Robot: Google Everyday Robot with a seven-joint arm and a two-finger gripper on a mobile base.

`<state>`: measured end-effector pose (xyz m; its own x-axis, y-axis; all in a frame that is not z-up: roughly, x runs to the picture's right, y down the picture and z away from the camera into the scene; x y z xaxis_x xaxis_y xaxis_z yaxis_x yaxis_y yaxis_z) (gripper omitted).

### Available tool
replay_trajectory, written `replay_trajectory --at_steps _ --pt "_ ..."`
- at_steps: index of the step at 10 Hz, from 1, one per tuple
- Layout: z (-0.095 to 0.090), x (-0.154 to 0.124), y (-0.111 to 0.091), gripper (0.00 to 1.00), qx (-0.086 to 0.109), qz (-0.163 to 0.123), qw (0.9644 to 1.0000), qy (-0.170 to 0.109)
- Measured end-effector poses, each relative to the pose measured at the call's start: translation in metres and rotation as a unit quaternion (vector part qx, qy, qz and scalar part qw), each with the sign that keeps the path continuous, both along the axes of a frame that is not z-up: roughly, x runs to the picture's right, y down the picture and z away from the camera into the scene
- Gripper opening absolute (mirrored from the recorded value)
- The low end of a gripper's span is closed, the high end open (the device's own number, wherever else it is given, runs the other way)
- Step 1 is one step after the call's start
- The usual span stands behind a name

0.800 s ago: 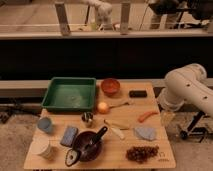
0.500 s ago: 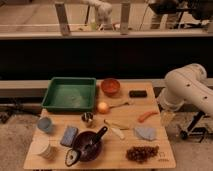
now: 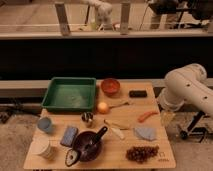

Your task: Place brush in tray

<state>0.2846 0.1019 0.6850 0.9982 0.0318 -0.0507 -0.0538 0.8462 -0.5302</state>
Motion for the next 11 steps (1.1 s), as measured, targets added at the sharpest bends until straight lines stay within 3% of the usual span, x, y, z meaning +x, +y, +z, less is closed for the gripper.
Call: replay_trajectory --at_steps 6,11 --pt "-0.001 -0.002 0.001 0.80 0.000 -0.004 1.0000 -0.001" --pt "-0.004 -0.059 0.002 0.80 0.004 -0.060 0.9979 -0.022"
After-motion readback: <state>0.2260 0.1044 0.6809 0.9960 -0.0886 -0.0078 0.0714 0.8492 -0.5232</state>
